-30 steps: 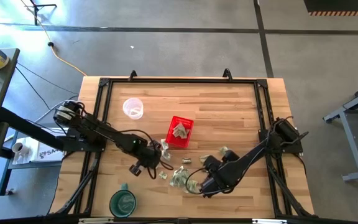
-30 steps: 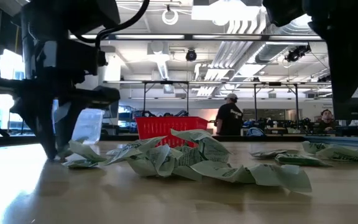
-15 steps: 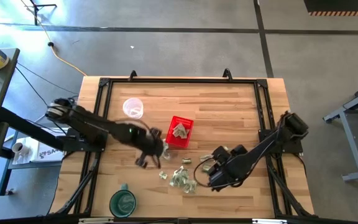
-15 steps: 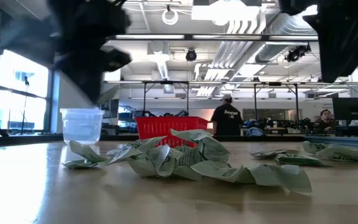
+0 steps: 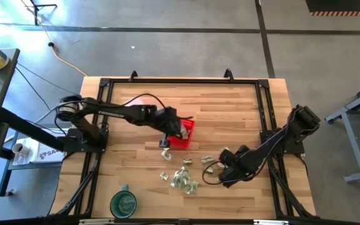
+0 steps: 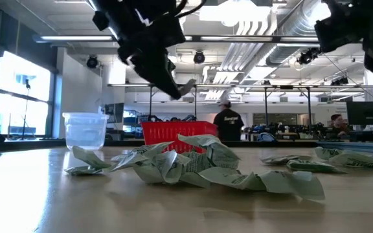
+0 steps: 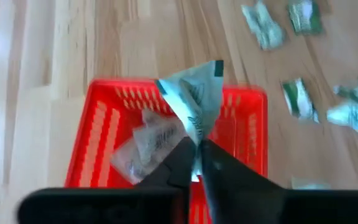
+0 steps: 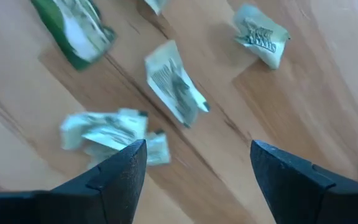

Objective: Pick and place Stevia / Truvia into bins
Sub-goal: Put the stevia packet into the red basket

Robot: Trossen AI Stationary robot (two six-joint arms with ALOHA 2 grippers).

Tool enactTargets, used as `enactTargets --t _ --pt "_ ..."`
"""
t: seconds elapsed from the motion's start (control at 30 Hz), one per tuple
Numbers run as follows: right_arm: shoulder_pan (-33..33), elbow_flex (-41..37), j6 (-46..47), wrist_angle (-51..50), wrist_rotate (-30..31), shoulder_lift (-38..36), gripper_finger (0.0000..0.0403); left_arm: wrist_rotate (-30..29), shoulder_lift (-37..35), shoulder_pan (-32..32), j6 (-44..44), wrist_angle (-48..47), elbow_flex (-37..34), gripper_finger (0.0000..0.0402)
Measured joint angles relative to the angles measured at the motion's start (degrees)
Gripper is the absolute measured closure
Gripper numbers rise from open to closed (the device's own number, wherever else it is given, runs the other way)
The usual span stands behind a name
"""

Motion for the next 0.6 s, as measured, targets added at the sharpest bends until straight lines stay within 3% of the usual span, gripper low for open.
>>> enactTargets --t 0.17,0.33,0.47,0.6 --pt "-0.3 -1.0 -5.3 -0.2 -1.5 -0.1 0.0124 -0.4 1.1 0.2 -4.9 -3.2 1.4 0.0225" --pt "-3.0 -0.9 -12.8 -0.1 -1.4 -0.1 0.0127 -1.5 -0.7 -0.3 -13.3 -14.9 4.6 0.0148" --pt "-5.9 -0.9 -23.7 -0.4 1.5 -0.1 0.0127 -4.6 -4.4 -2.4 -17.9 -22.4 5.0 0.0136" --pt "-9.3 -1.8 -36.4 0.4 3.1 -0.2 0.0128 -9.2 -8.0 -5.2 -21.7 -28.2 5.0 0.0154"
